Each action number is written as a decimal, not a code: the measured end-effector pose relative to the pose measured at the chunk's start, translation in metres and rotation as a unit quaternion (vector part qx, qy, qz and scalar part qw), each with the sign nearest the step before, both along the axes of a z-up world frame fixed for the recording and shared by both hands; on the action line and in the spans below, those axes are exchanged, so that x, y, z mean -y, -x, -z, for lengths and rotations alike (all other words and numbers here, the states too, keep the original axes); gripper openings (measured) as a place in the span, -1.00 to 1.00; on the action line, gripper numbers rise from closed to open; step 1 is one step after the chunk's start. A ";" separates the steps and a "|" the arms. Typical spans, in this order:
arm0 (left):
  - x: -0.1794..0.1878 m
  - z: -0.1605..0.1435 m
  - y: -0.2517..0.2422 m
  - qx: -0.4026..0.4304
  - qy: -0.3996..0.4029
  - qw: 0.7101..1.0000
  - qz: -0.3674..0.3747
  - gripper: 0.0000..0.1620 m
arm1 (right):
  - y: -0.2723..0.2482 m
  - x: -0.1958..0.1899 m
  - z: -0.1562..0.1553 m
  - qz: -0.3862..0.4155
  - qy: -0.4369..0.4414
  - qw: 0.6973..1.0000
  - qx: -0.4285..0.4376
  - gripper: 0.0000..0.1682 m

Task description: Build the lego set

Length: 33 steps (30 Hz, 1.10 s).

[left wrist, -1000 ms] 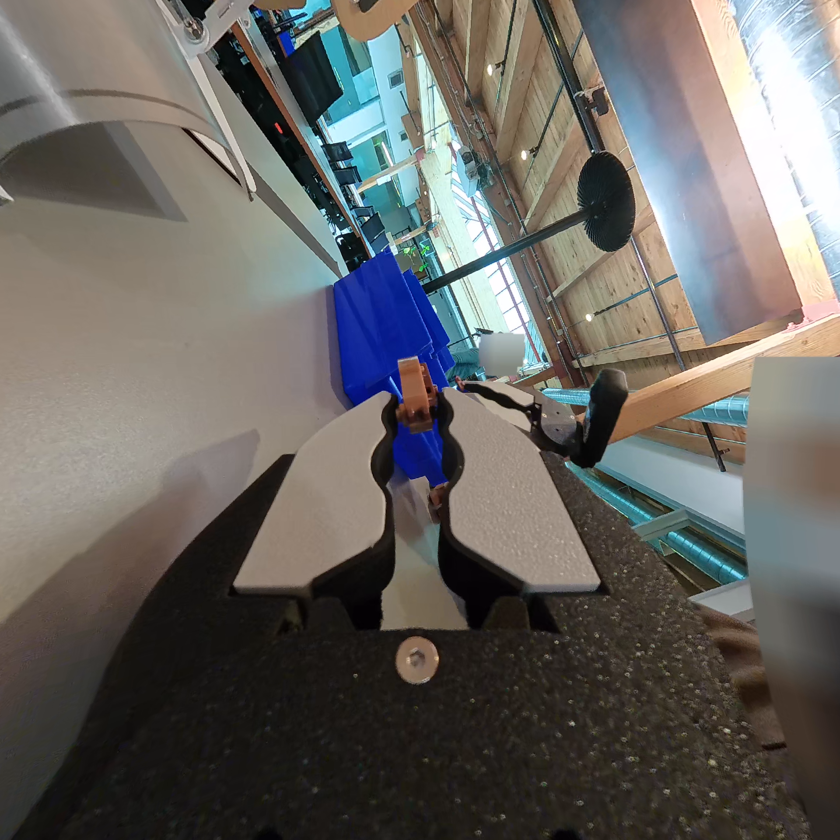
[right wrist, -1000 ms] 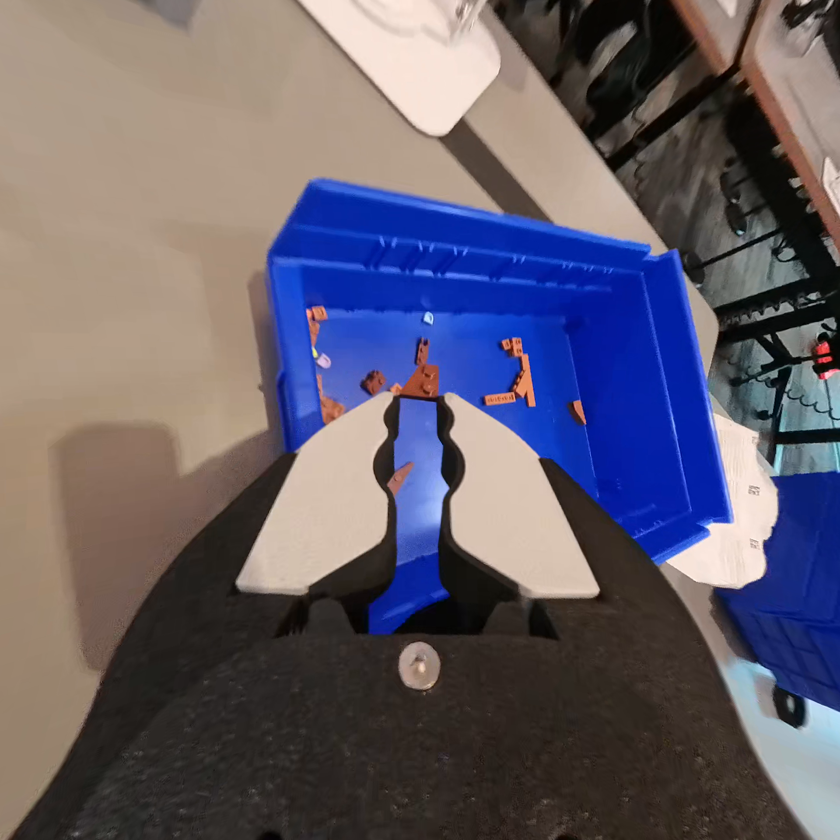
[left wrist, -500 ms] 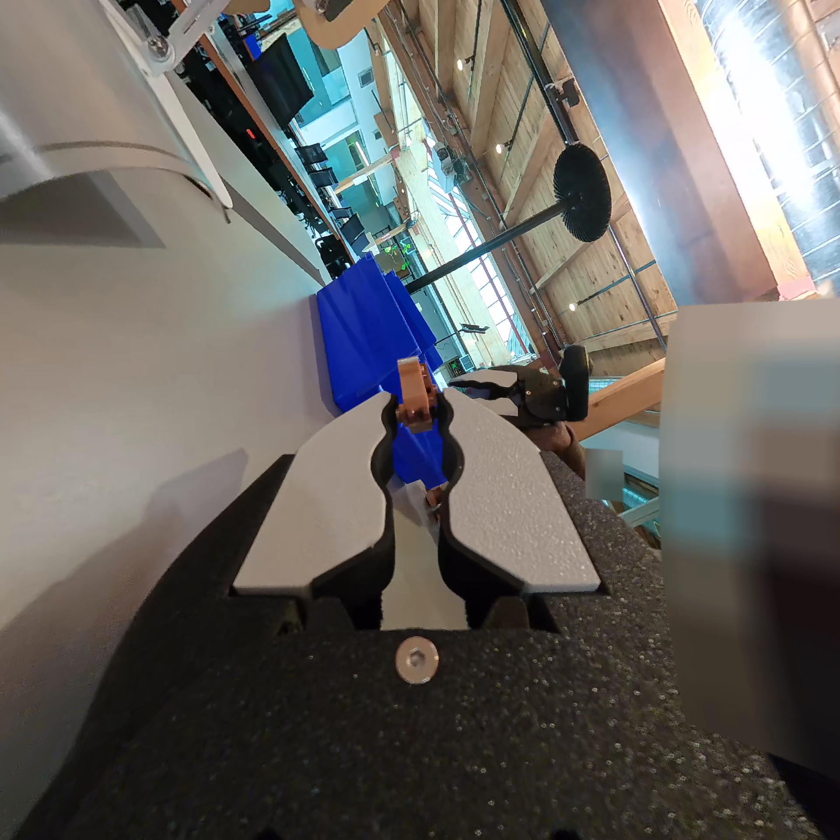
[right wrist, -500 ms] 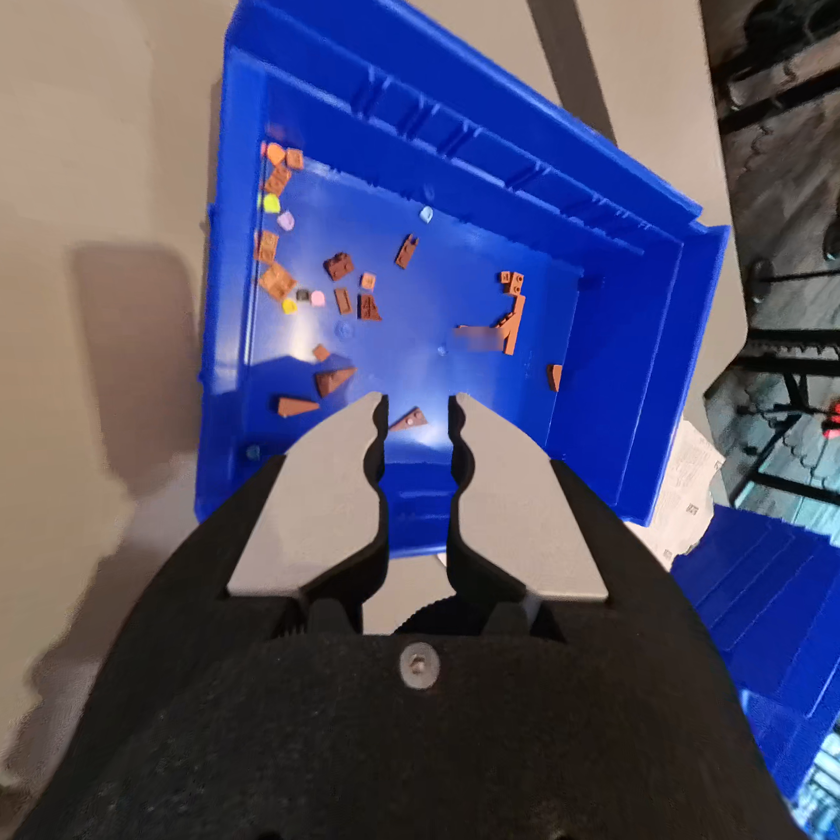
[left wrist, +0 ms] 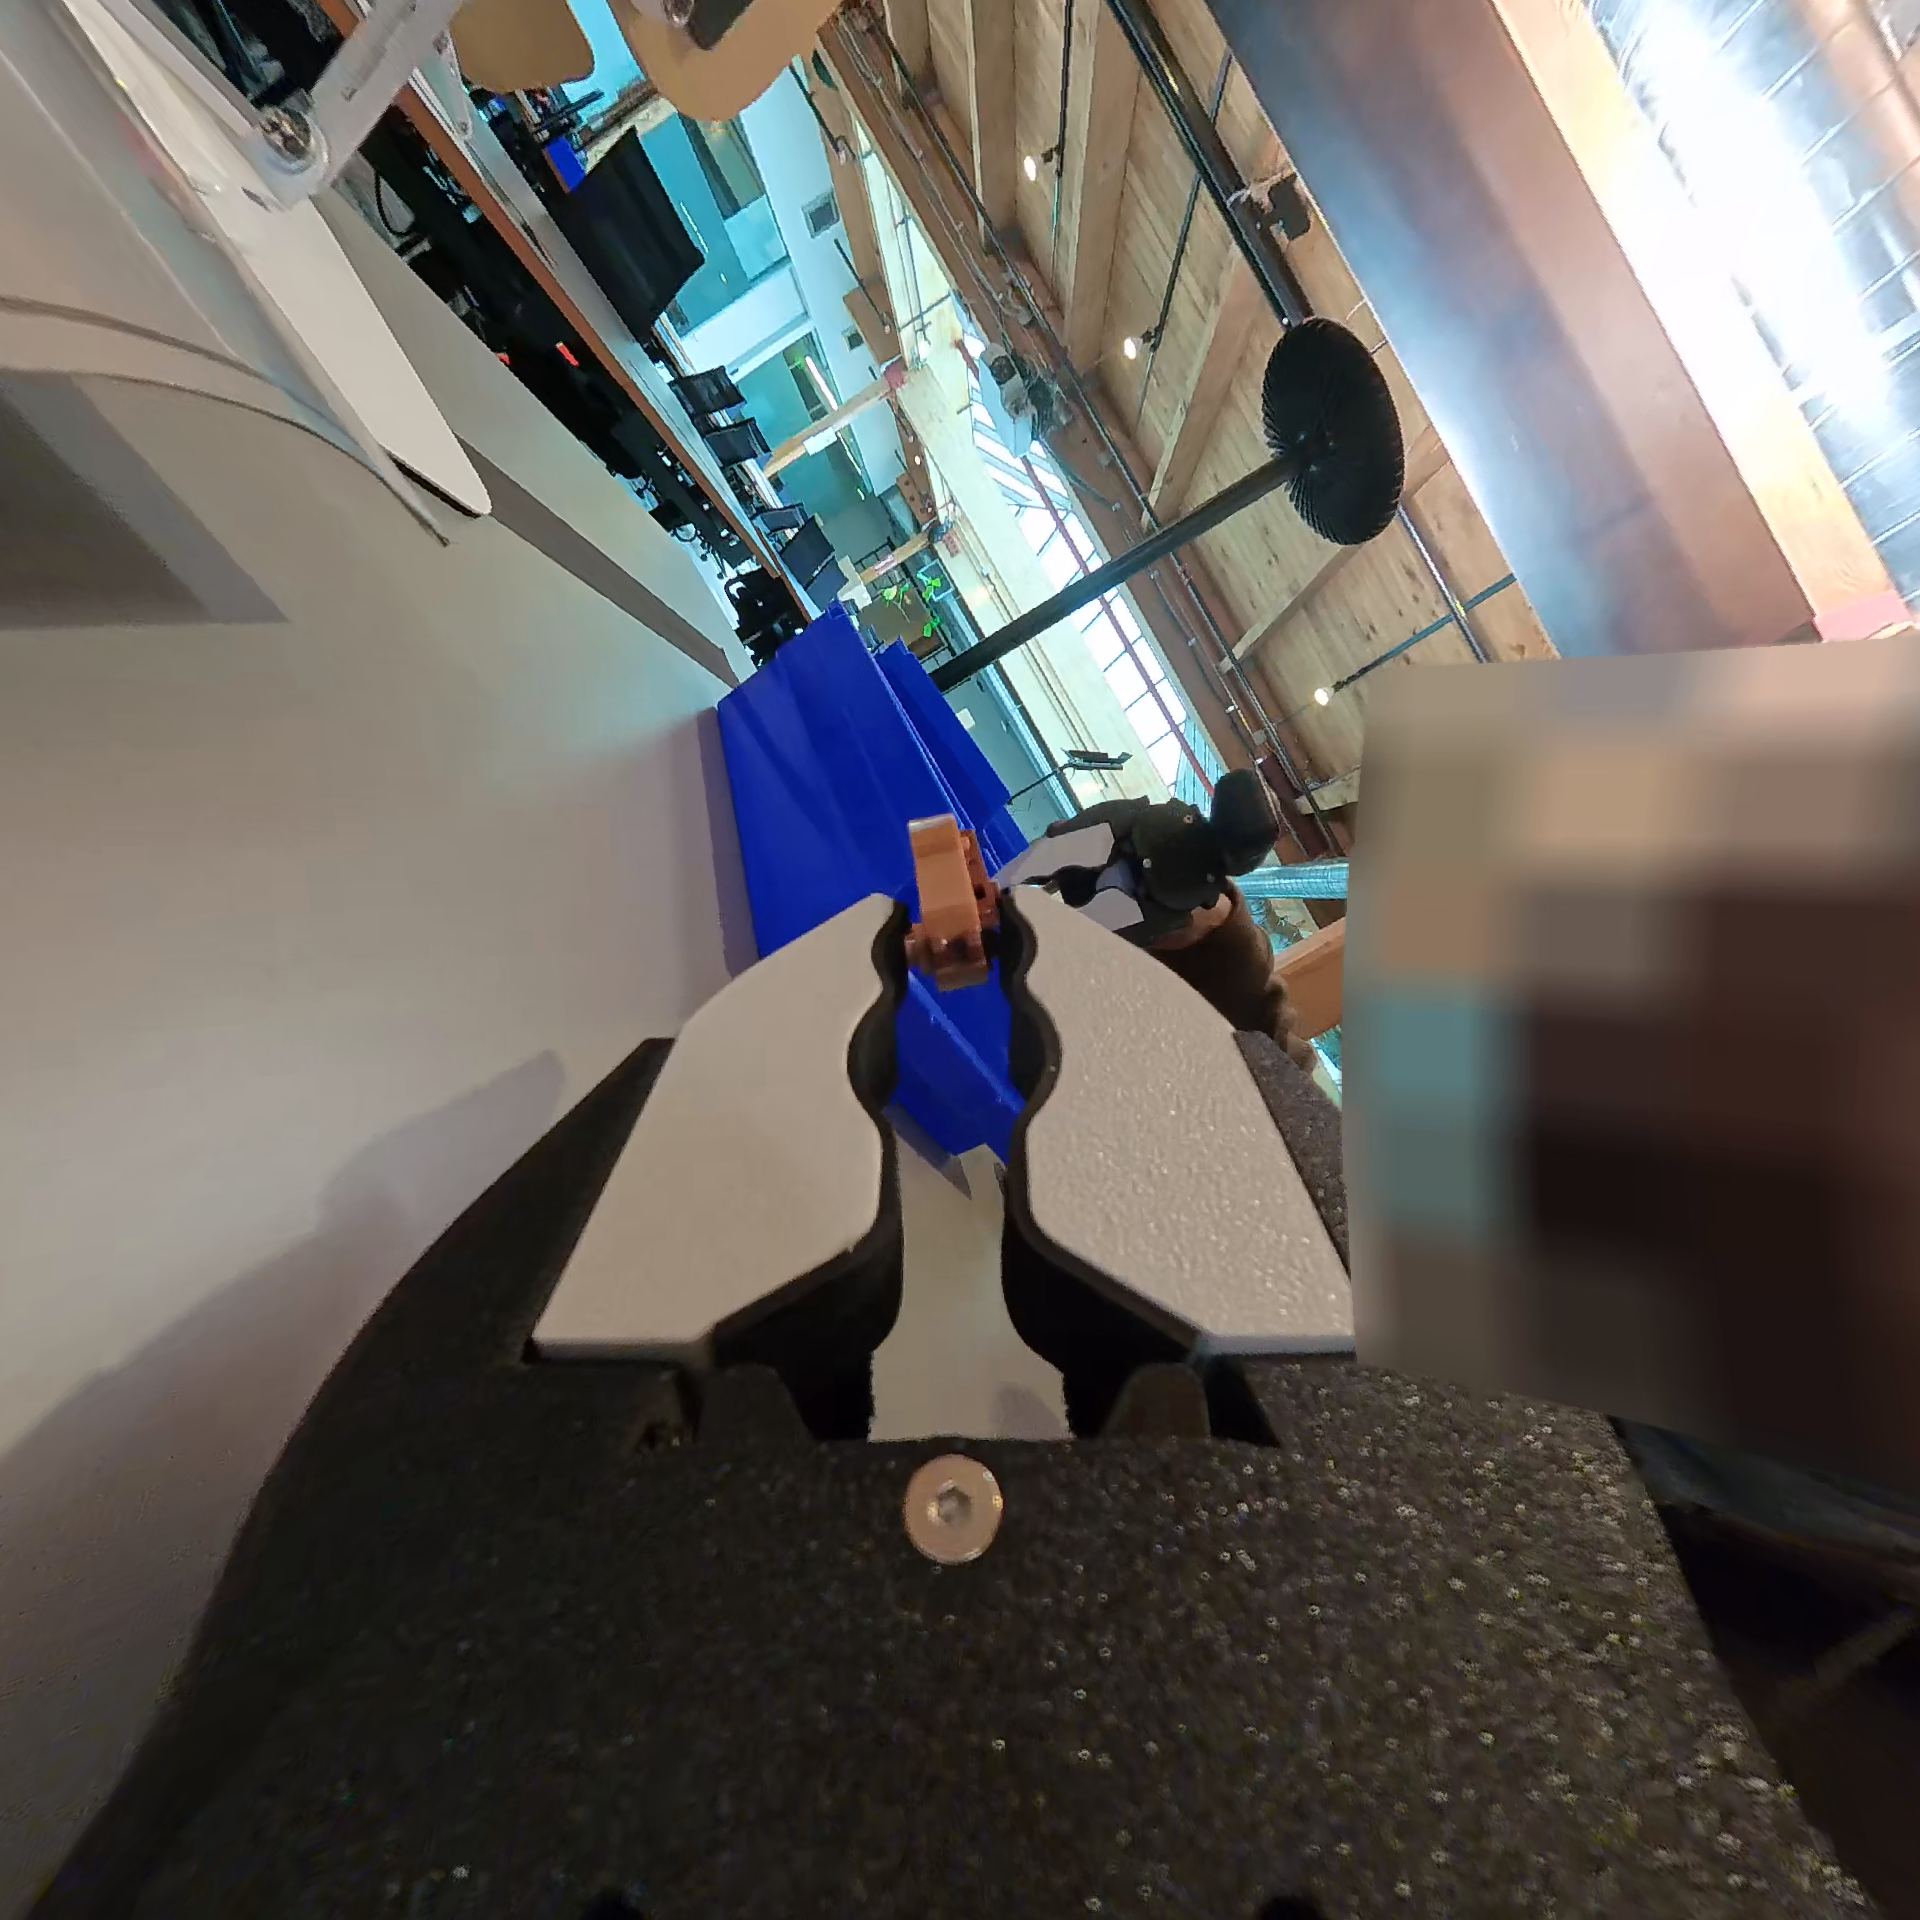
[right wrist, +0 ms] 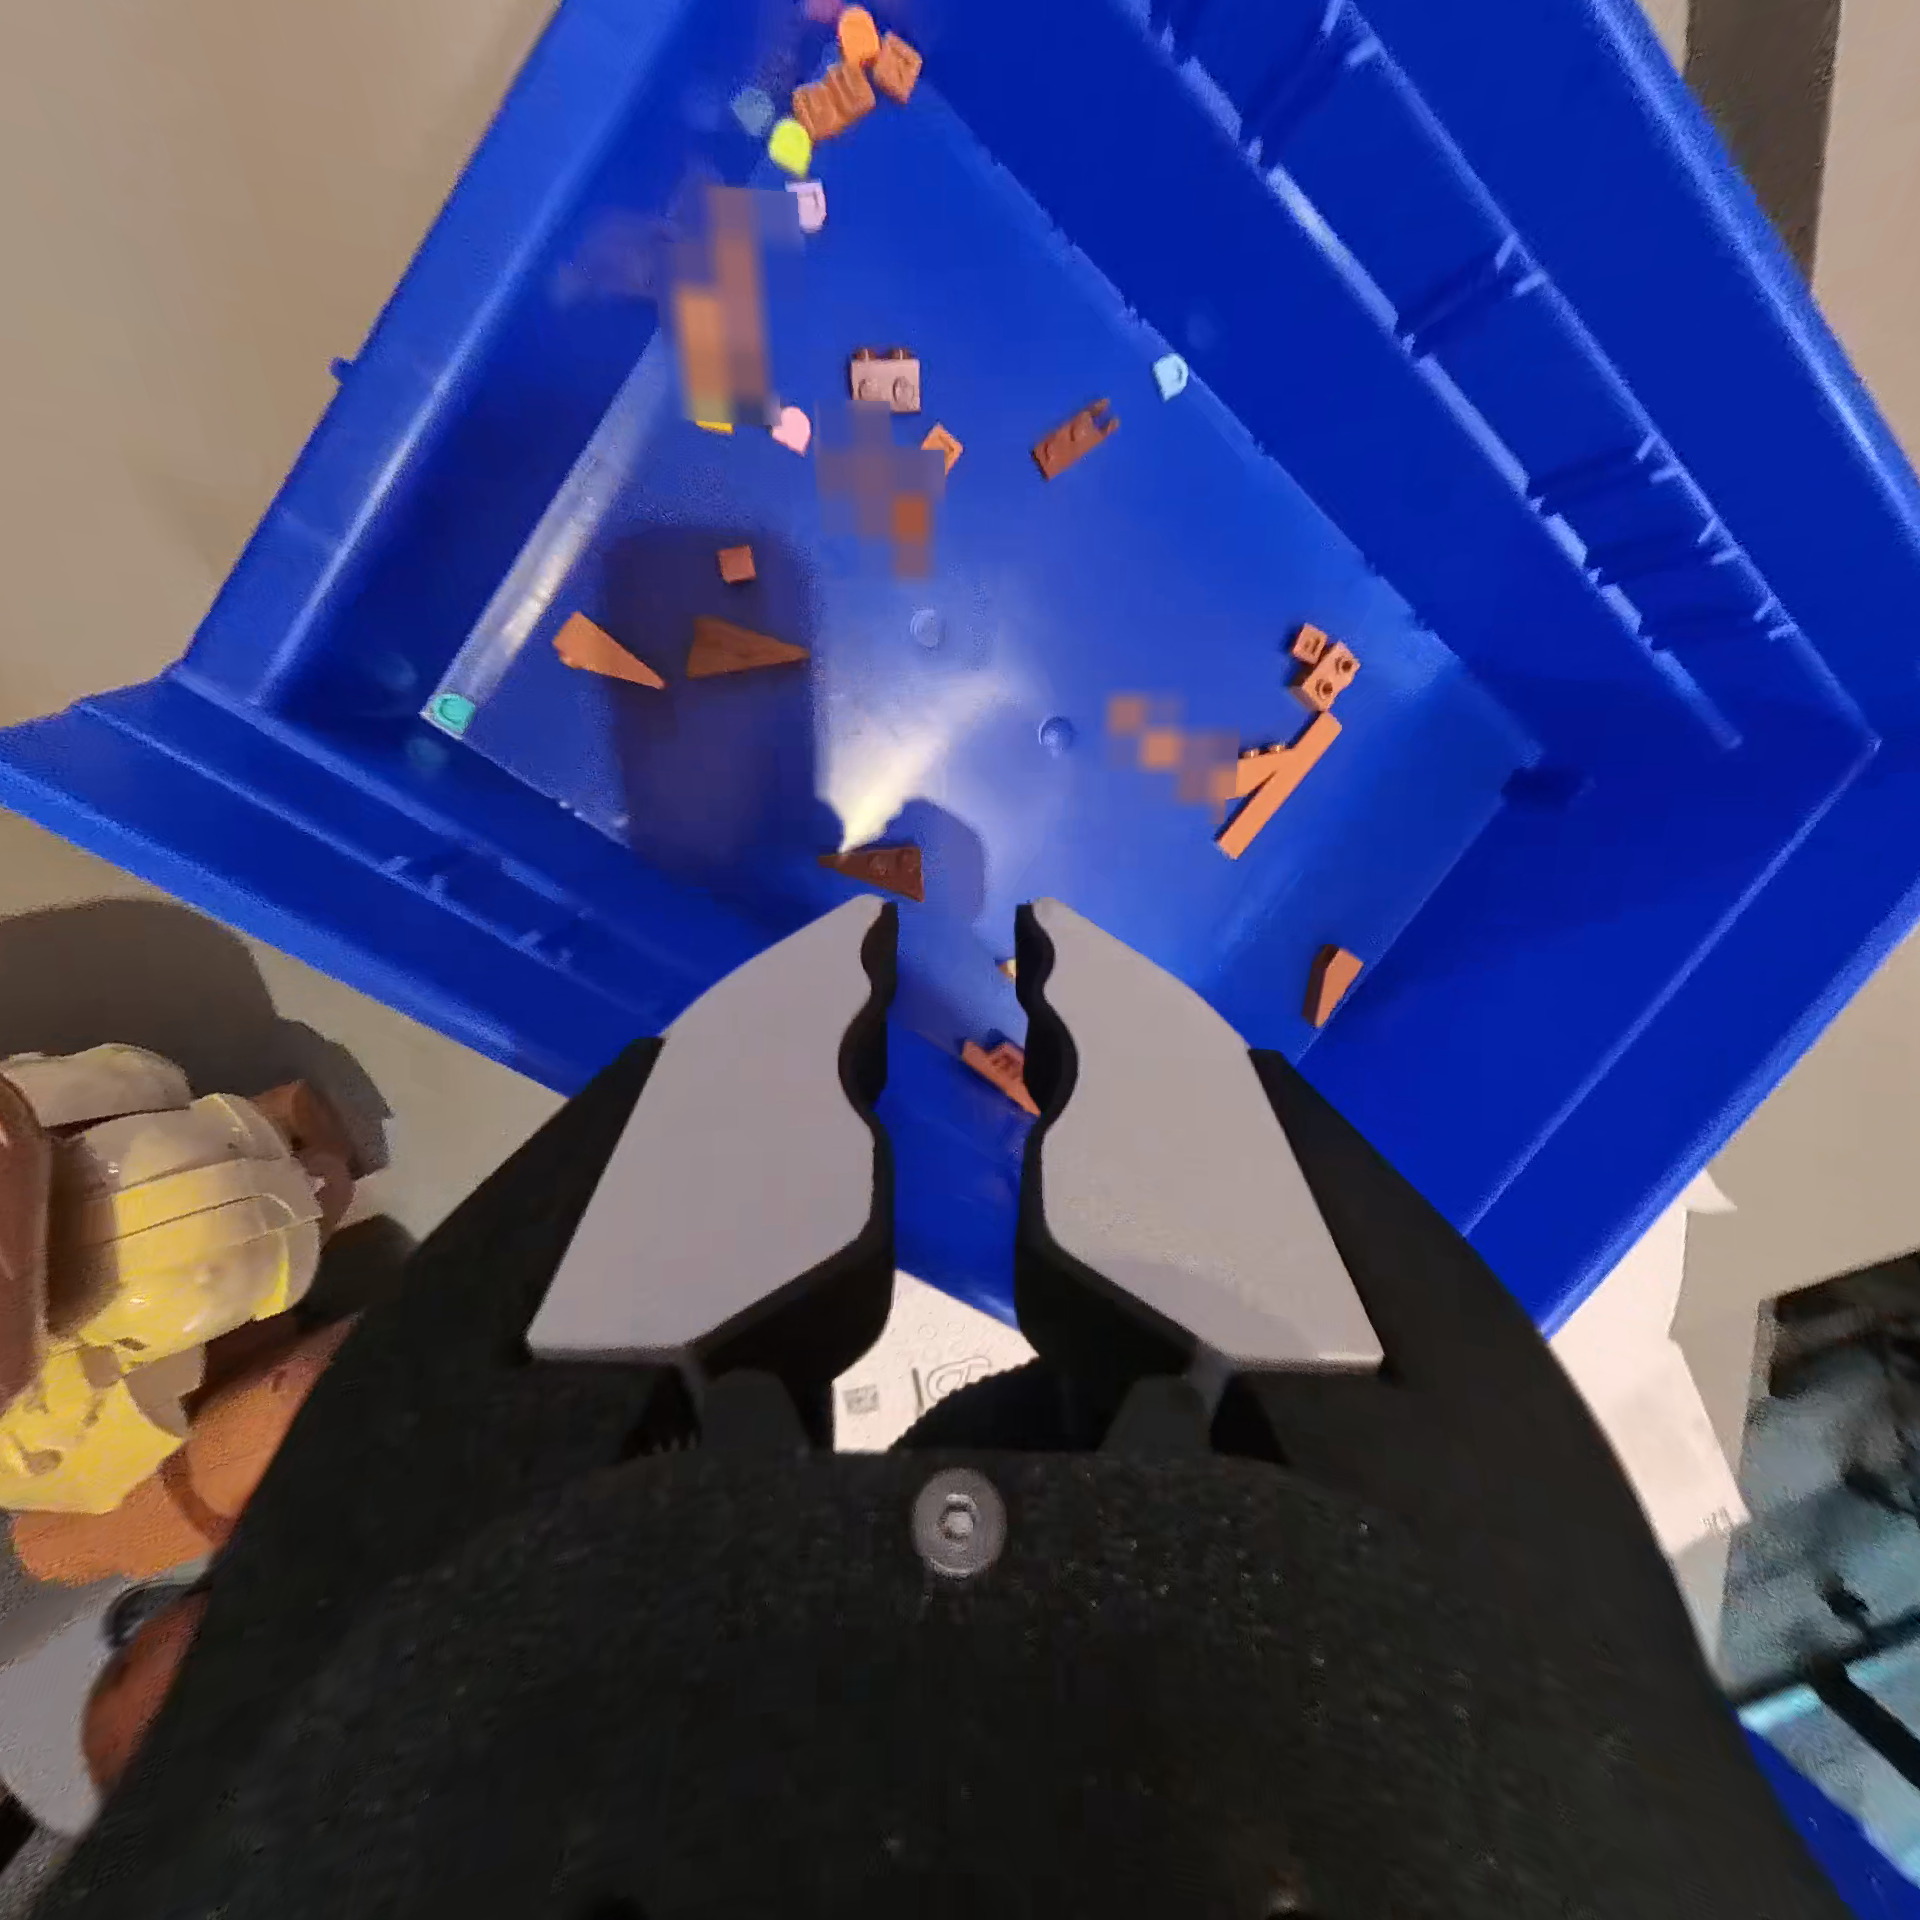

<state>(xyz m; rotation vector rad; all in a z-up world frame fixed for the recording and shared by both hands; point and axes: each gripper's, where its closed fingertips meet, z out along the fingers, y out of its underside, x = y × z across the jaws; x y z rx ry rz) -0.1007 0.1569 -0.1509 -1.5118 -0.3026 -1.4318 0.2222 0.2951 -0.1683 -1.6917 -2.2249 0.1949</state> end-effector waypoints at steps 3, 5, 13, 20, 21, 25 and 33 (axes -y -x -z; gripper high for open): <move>-0.005 0.000 -0.012 -0.004 -0.001 1.000 0.011 -0.80 | 0.004 -0.008 -0.002 -0.010 0.008 1.000 -0.019 -0.74; -0.007 0.000 -0.017 -0.009 -0.003 1.000 0.015 -0.80 | 0.006 -0.013 -0.004 -0.010 0.011 1.000 -0.026 -0.74; -0.011 0.000 -0.018 -0.007 -0.004 1.000 0.019 -0.80 | 0.005 -0.033 -0.021 -0.003 -0.011 0.998 -0.069 -0.74; -0.018 0.003 -0.022 -0.023 -0.001 1.000 0.013 -0.80 | -0.009 -0.053 -0.019 0.023 -0.016 0.996 -0.083 -0.74; -0.018 0.003 -0.022 -0.027 -0.001 1.000 0.012 -0.80 | -0.010 -0.055 -0.019 0.026 -0.015 0.996 -0.086 -0.74; -0.019 0.004 -0.026 -0.038 0.000 0.999 0.013 -0.80 | -0.013 -0.063 -0.017 0.039 -0.021 0.995 -0.086 -0.74; -0.018 0.003 -0.026 -0.036 -0.004 0.999 0.016 -0.80 | -0.024 -0.074 -0.001 0.052 -0.018 0.998 -0.011 -0.77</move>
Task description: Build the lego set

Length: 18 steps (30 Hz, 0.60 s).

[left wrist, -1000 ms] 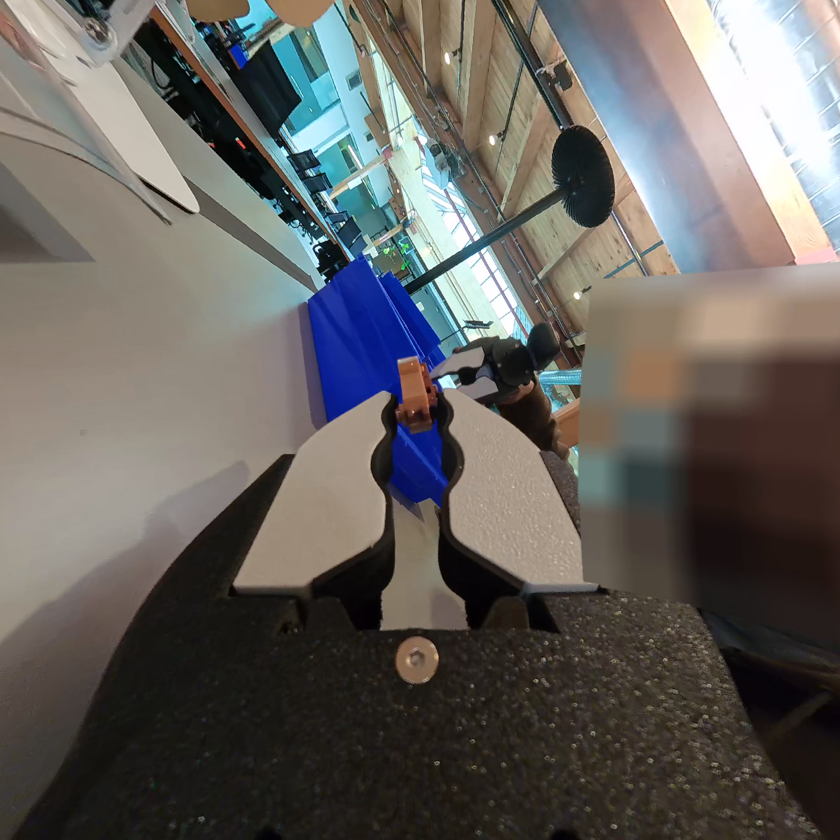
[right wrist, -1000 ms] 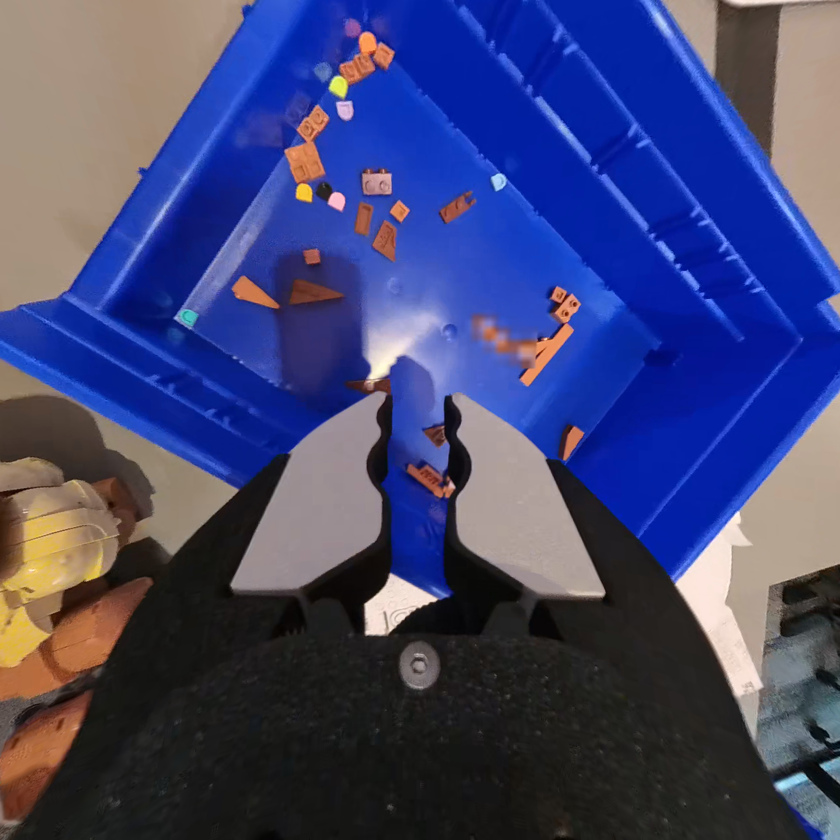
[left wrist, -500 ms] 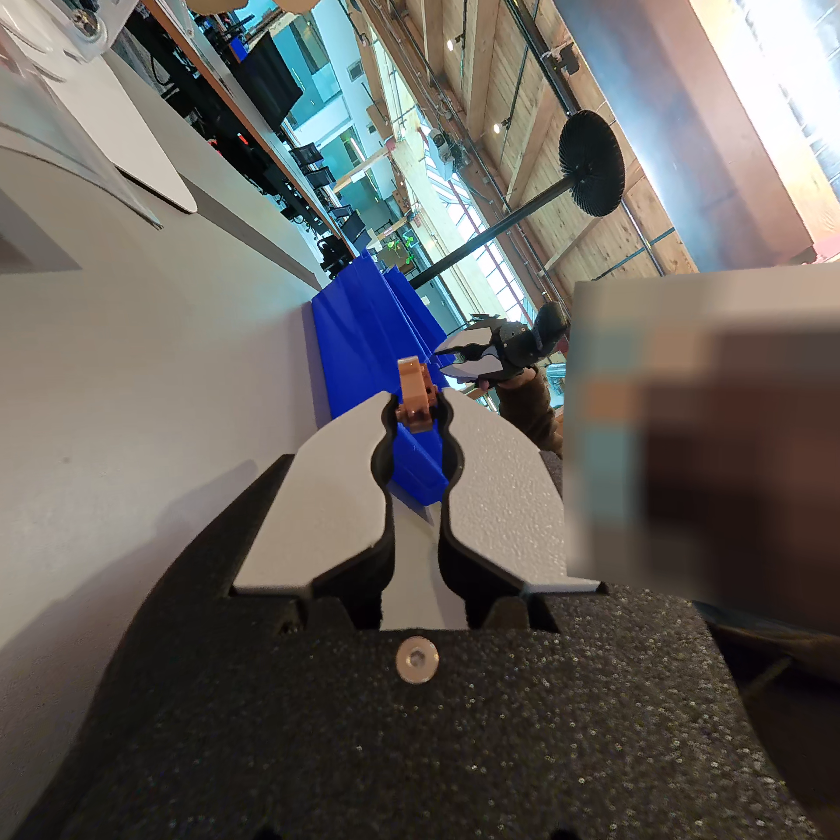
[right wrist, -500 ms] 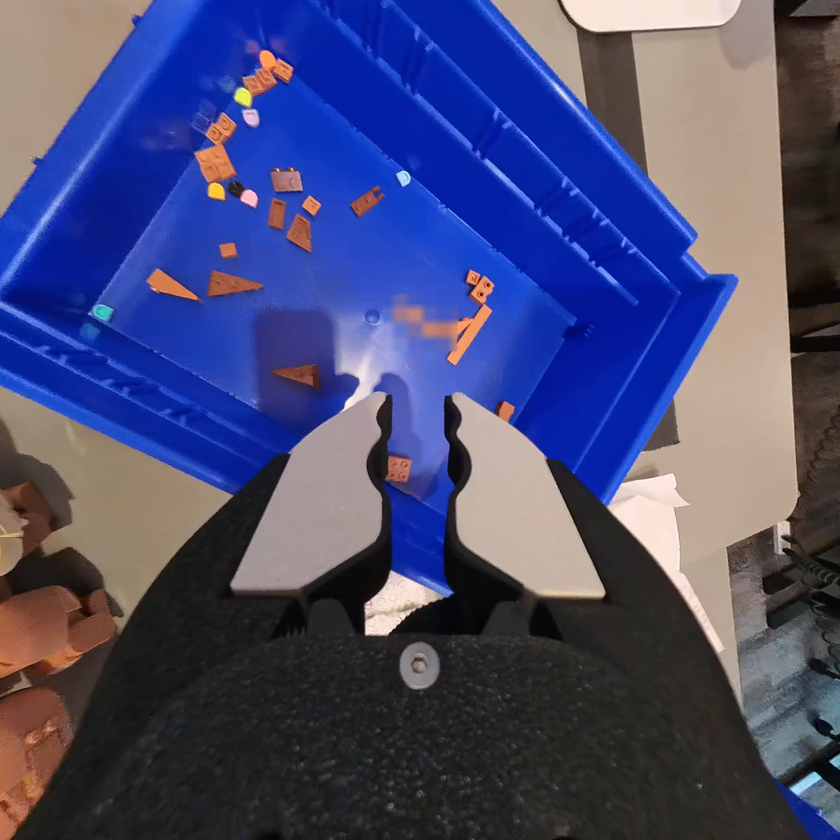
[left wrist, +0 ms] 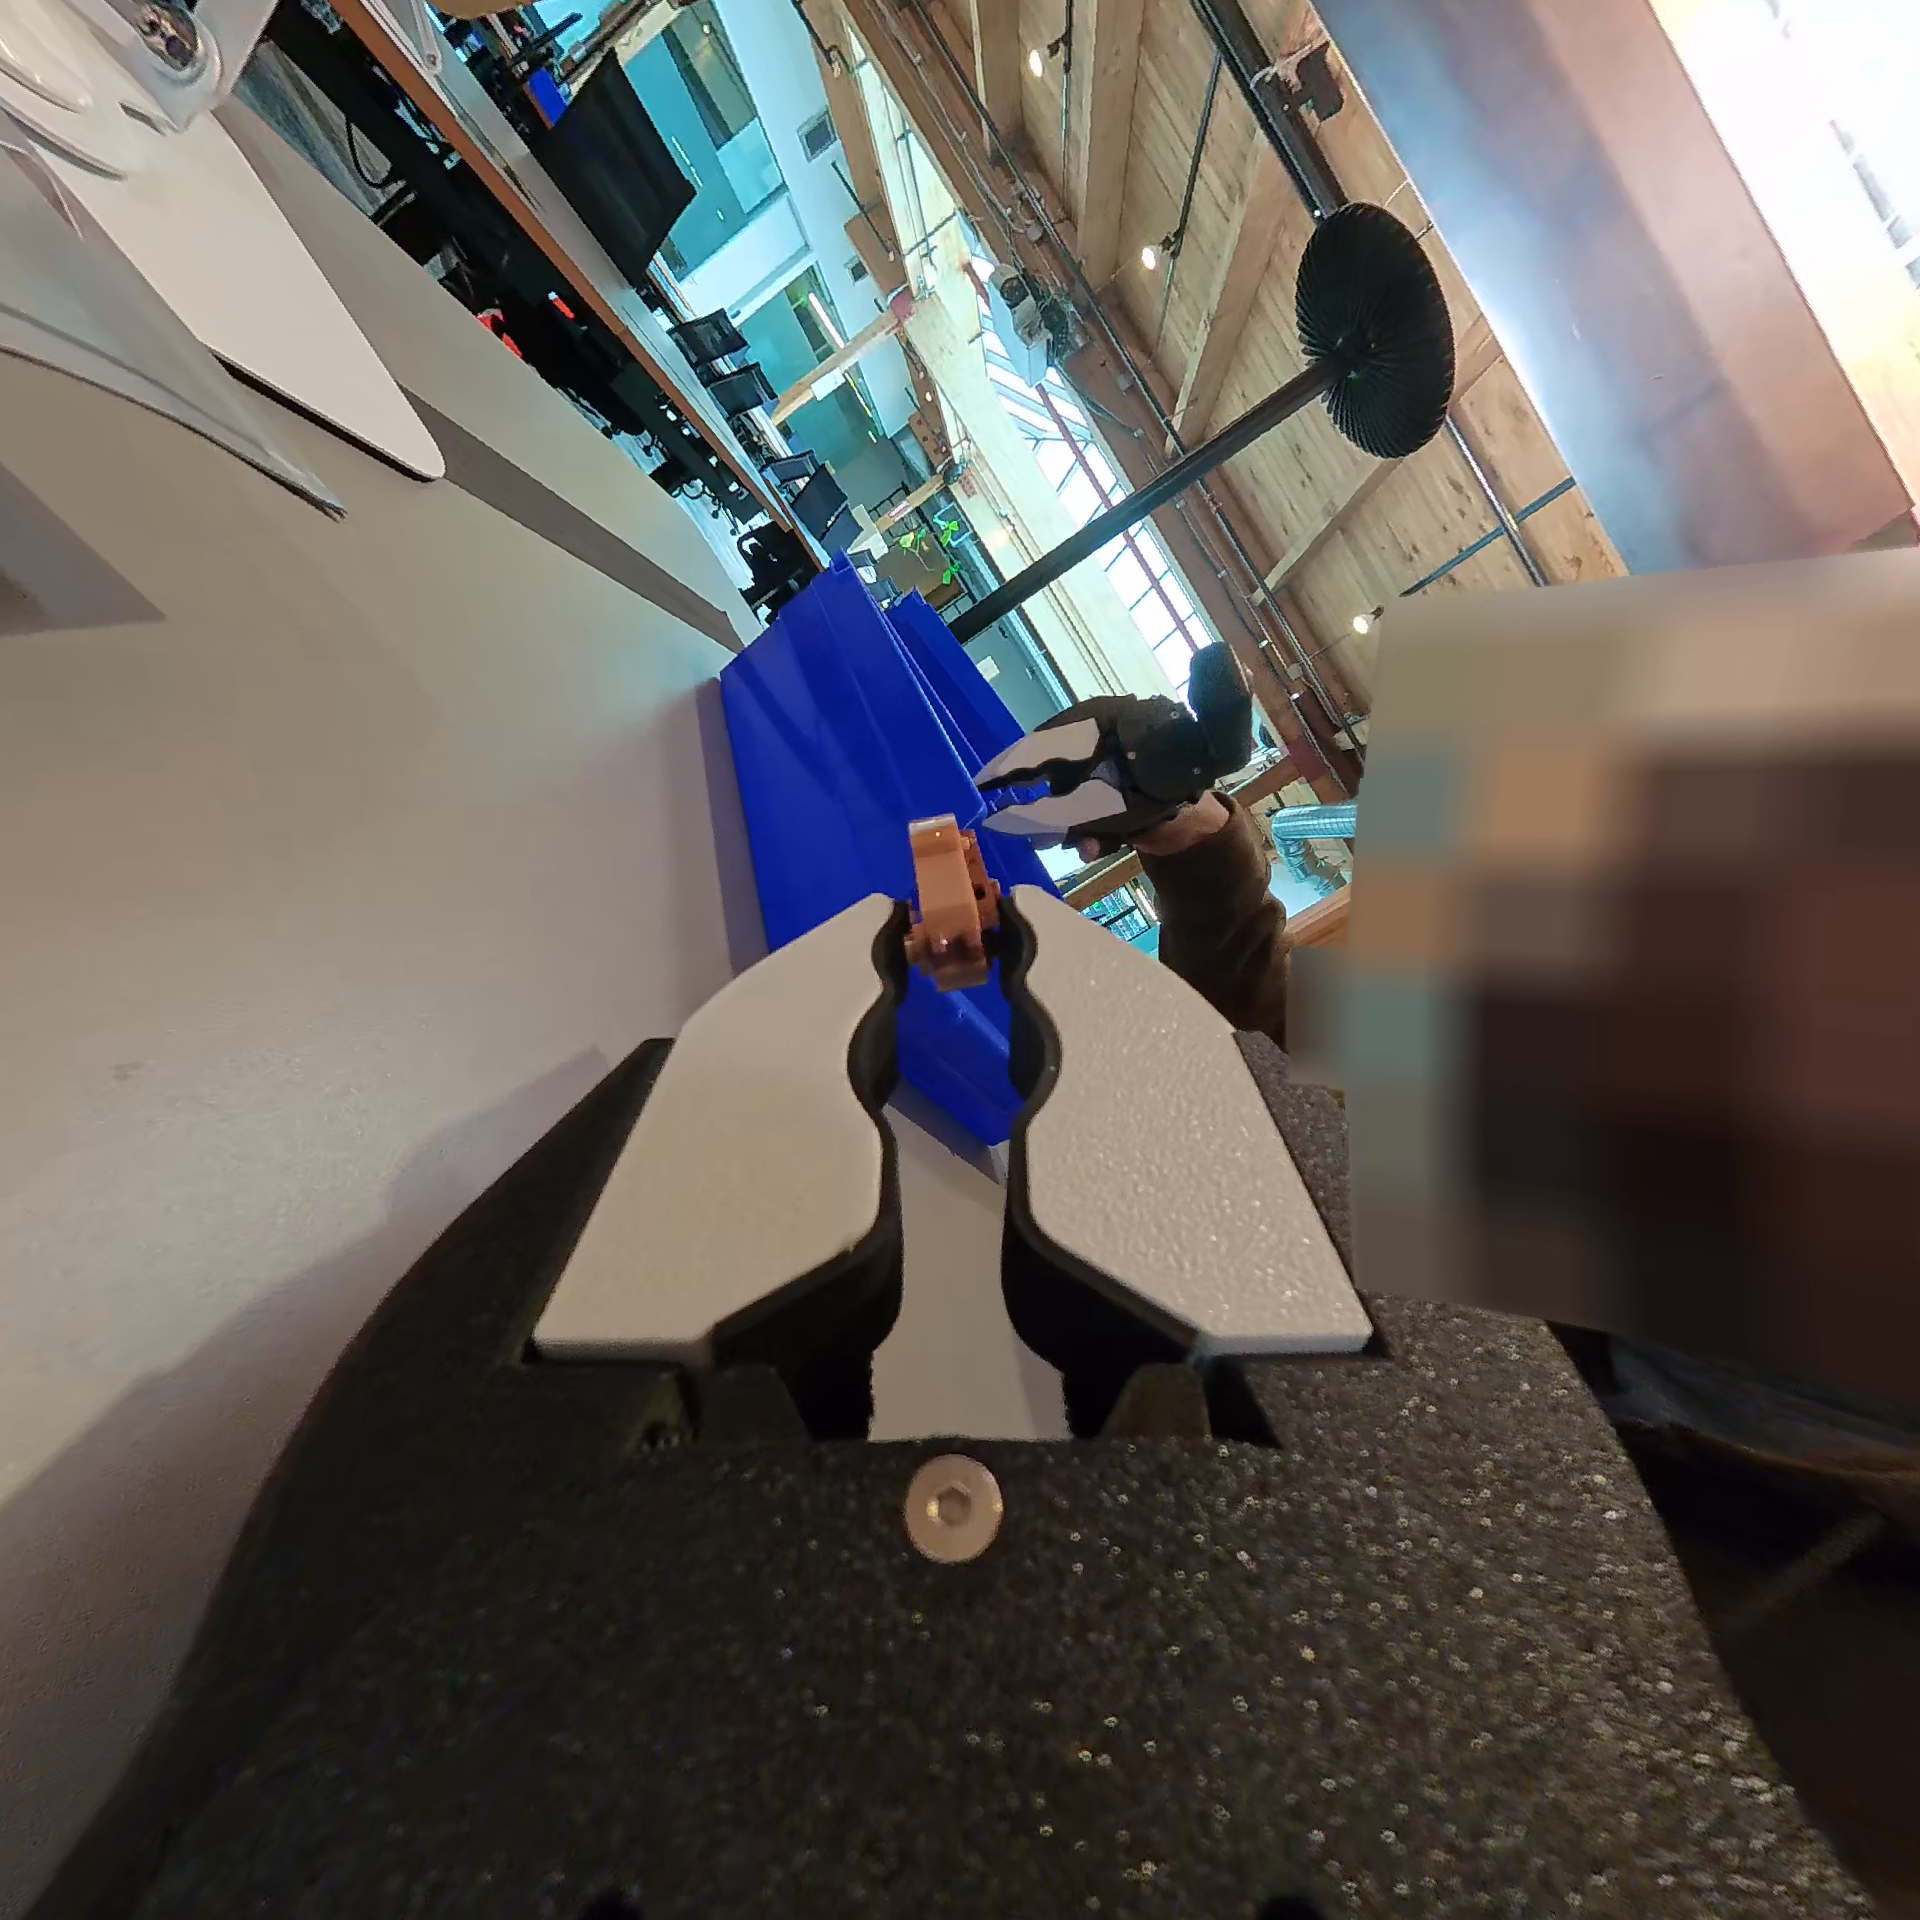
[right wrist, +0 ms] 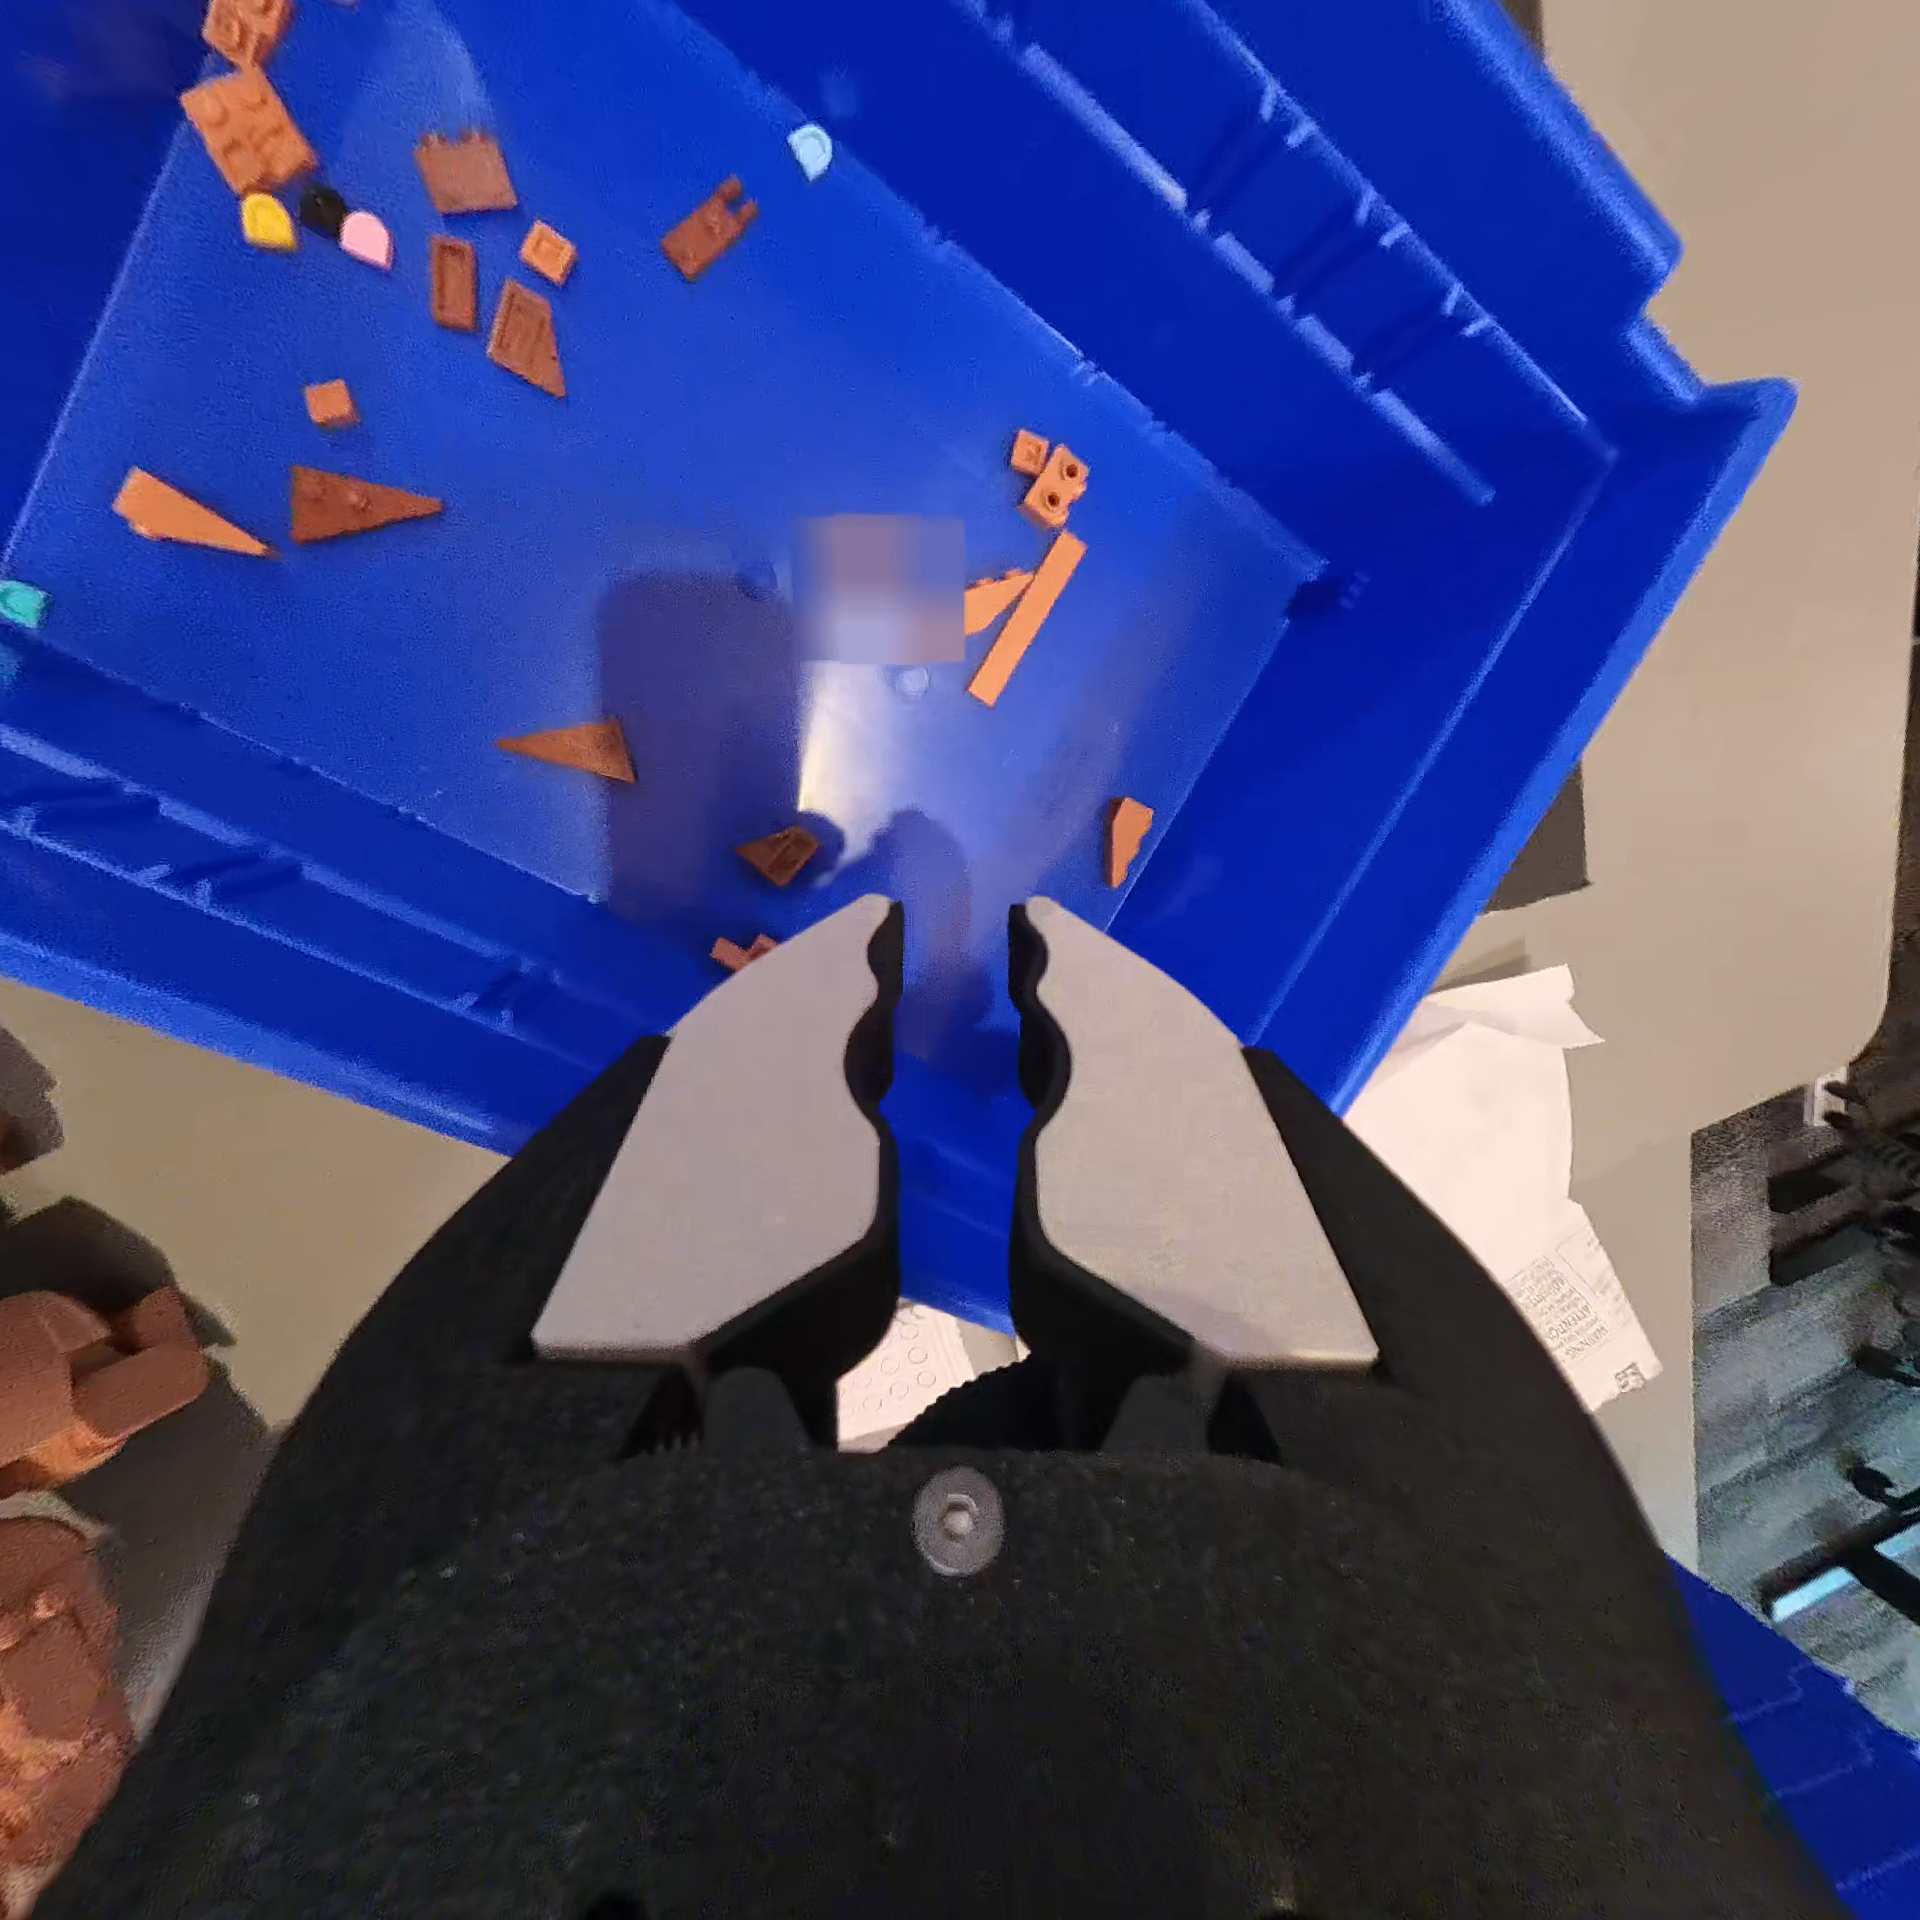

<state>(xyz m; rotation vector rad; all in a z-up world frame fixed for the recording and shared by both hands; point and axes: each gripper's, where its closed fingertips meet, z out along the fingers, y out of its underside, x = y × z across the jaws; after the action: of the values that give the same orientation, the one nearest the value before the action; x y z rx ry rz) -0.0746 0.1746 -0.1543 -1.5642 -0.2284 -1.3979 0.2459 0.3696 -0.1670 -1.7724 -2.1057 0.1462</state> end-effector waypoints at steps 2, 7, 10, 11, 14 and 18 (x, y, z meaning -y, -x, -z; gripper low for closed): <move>0.001 0.000 0.000 0.001 0.000 1.000 0.002 -0.80 | 0.003 0.002 0.001 -0.008 -0.004 1.000 0.010 -0.76; 0.001 0.000 -0.001 -0.001 0.000 1.000 0.003 -0.80 | 0.007 0.008 0.016 -0.033 0.006 0.996 0.080 -0.77; 0.001 0.001 -0.002 -0.006 0.001 1.000 0.005 -0.80 | 0.009 0.024 0.036 -0.034 0.048 0.984 0.167 -0.78; 0.001 0.001 -0.003 -0.008 0.001 1.000 0.005 -0.80 | 0.007 0.027 0.043 -0.029 0.057 0.978 0.200 -0.78; 0.003 0.001 -0.004 -0.007 0.001 1.000 0.008 -0.80 | -0.004 0.035 0.059 -0.014 0.089 0.951 0.295 -0.70; 0.006 0.000 -0.006 0.001 0.003 1.000 0.017 -0.80 | -0.004 0.033 0.069 0.016 0.101 0.939 0.330 -0.64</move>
<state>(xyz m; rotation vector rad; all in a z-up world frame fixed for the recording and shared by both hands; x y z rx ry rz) -0.0687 0.1685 -0.1547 -1.5785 -0.2070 -1.4263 0.2498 0.3370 -0.2360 -2.1994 -2.5793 -0.2969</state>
